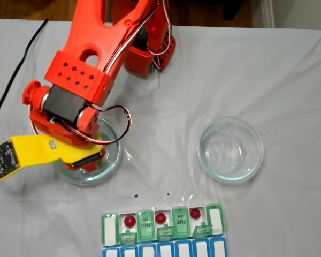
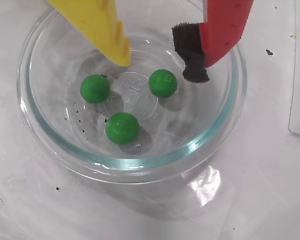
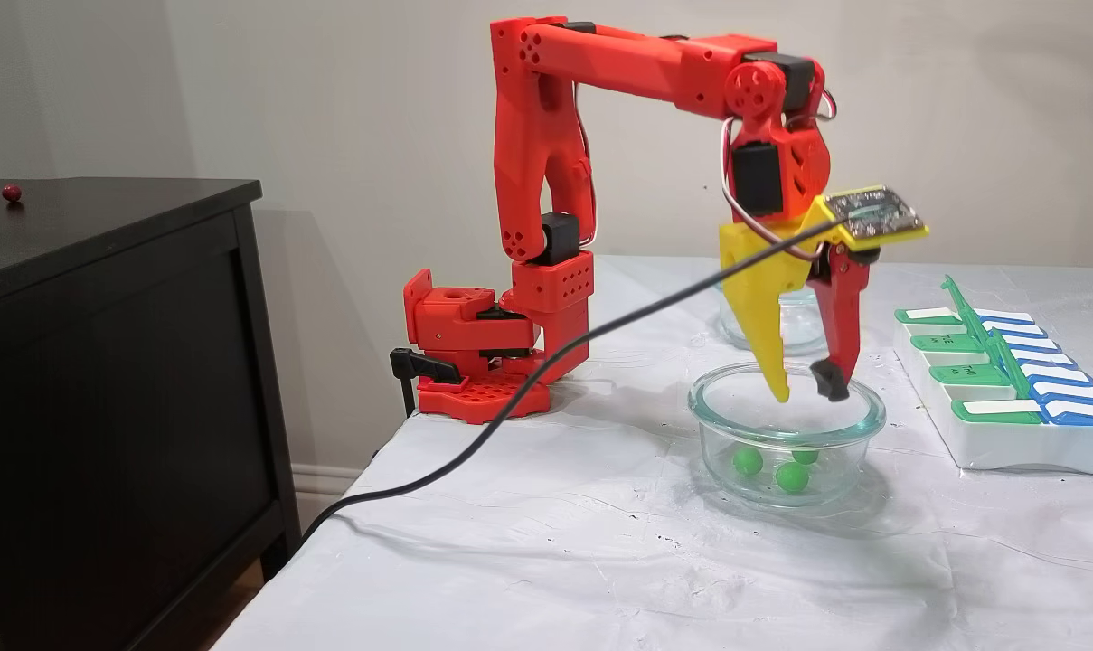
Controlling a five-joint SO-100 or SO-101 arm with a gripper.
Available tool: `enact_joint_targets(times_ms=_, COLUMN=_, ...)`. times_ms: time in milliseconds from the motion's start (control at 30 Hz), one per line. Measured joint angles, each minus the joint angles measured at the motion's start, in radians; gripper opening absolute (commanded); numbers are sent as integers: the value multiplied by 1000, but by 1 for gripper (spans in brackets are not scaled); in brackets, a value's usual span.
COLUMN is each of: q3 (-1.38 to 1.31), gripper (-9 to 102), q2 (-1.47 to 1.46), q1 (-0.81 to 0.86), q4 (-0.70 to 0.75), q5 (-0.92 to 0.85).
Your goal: Sort medicines into box.
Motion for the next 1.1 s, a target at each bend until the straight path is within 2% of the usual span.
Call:
enact_joint_targets(times_ms=433, q3=115, gripper=19, q2=-18, q1=-43, q4=-106, q5=40)
enact_joint_targets(times_ms=1100, q3=117, gripper=18, q2=-100, q1=-57, q4=-195, q5=86)
